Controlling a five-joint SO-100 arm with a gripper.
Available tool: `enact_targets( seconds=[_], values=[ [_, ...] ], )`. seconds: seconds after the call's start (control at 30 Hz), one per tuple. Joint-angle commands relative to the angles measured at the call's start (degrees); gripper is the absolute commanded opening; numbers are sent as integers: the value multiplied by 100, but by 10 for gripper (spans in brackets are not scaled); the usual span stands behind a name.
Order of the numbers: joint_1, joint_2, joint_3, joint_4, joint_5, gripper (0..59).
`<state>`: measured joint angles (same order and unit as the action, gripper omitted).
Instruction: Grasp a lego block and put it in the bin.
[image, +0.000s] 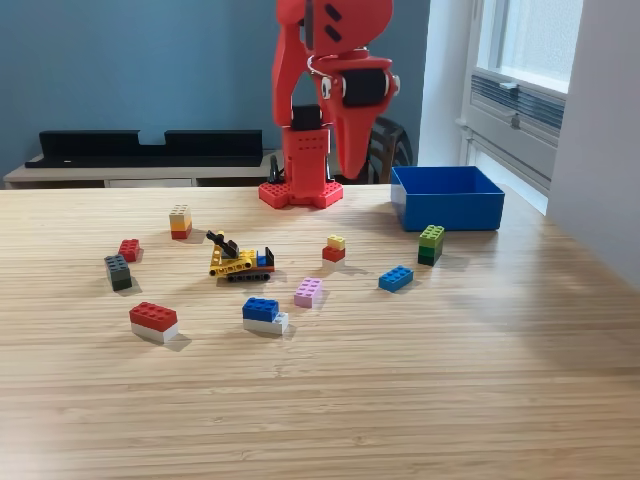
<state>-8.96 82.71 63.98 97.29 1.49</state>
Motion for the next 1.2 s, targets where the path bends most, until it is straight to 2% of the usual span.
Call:
enact_targets(
  seconds=[0.03, 0.73, 1.2],
  values=[
    [290, 501, -237, 70, -132, 20],
    [1371, 483, -492, 44, -448, 20],
    [2021, 501, -290, 44, 97, 22]
  ],
)
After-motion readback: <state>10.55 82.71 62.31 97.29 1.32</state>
